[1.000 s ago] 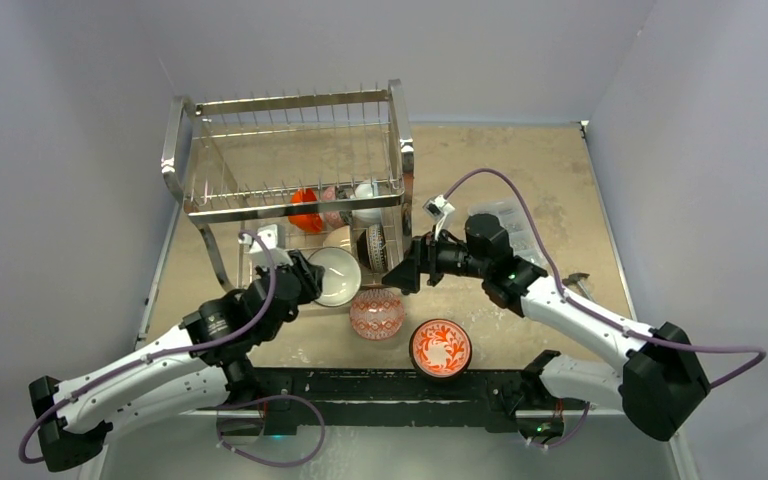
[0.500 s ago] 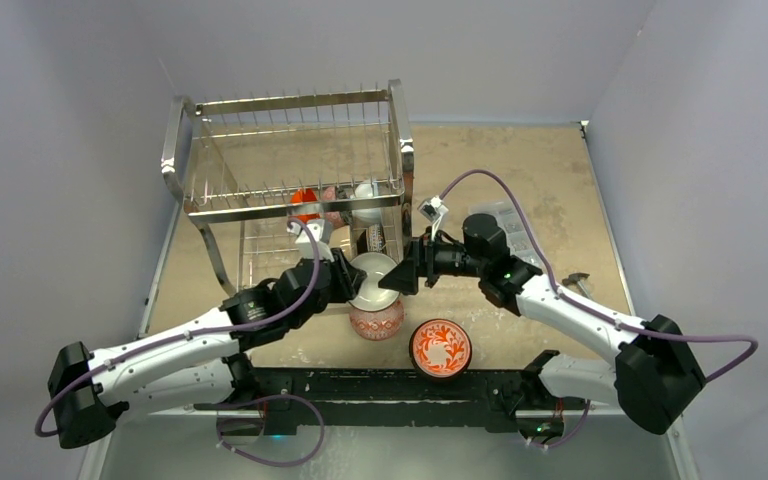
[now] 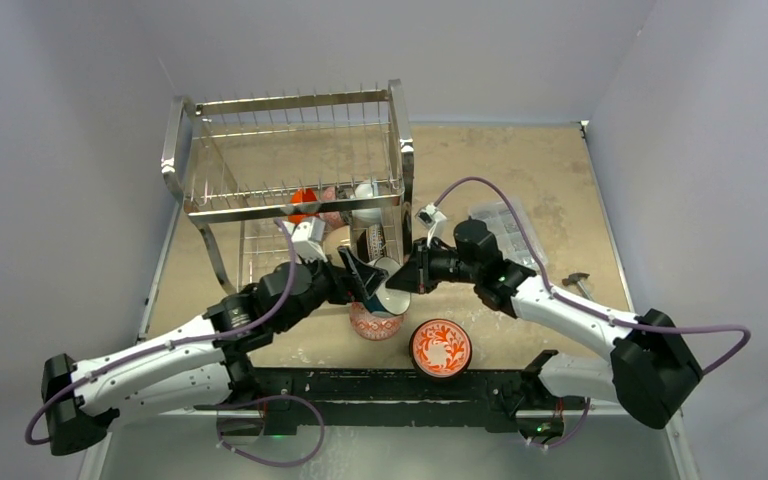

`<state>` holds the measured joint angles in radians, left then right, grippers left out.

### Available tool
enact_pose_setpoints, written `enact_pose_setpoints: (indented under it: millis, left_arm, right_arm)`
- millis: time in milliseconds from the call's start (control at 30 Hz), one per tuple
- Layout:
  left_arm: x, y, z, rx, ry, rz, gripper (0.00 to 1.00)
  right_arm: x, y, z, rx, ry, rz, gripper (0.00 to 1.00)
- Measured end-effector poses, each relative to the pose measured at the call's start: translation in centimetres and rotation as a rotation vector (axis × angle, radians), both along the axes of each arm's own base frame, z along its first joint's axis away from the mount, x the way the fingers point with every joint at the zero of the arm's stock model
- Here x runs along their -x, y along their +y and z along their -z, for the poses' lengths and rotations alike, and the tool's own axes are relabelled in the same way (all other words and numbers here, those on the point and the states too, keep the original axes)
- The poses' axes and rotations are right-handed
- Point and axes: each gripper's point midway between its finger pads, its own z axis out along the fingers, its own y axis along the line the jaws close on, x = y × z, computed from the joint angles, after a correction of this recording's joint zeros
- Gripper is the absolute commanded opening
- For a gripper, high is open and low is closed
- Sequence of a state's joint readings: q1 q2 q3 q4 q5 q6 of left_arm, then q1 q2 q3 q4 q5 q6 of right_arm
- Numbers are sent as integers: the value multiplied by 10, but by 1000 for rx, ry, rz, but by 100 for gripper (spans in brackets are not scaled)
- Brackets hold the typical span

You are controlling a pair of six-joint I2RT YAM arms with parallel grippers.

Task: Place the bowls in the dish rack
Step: Adjust the bowl.

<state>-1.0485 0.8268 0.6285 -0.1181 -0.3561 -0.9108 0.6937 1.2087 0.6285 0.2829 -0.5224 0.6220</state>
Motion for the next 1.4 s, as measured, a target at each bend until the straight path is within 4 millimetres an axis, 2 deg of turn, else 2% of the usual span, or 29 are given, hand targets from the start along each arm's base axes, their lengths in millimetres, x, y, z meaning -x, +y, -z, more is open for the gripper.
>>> enact_pose_setpoints:
  millis: [167, 267, 400, 533, 700, 867, 1067, 1233, 1400]
  left_arm:
    - [12, 11, -20, 91, 19, 12, 94]
    - [20, 17, -21, 111, 38, 28, 94]
    - [34, 13, -8, 118, 86, 87, 94]
    - [40, -1, -3, 140, 119, 152, 95]
    - [41, -25, 8, 139, 152, 216, 94]
    - [42, -38, 21, 125, 186, 254, 92]
    - [46, -41, 26, 128, 224, 267, 91]
    - [49, -34, 26, 129, 253, 245, 93]
    - [48, -28, 21, 148, 258, 229, 89]
  right_arm:
    - [-3, -5, -7, -13, -19, 14, 0]
    - [-3, -7, -8, -16, -23, 17, 0]
    - [1, -8, -6, -16, -23, 4, 0]
    - [4, -10, 2, -1, -13, -4, 0]
    - [5, -10, 1, -5, -12, -9, 0]
    - [7, -10, 1, -7, -10, -20, 0]
    - [7, -10, 2, -1, -16, -23, 0]
    - [8, -10, 2, 0, -18, -25, 0]
    - [7, -10, 2, 1, -19, -23, 0]
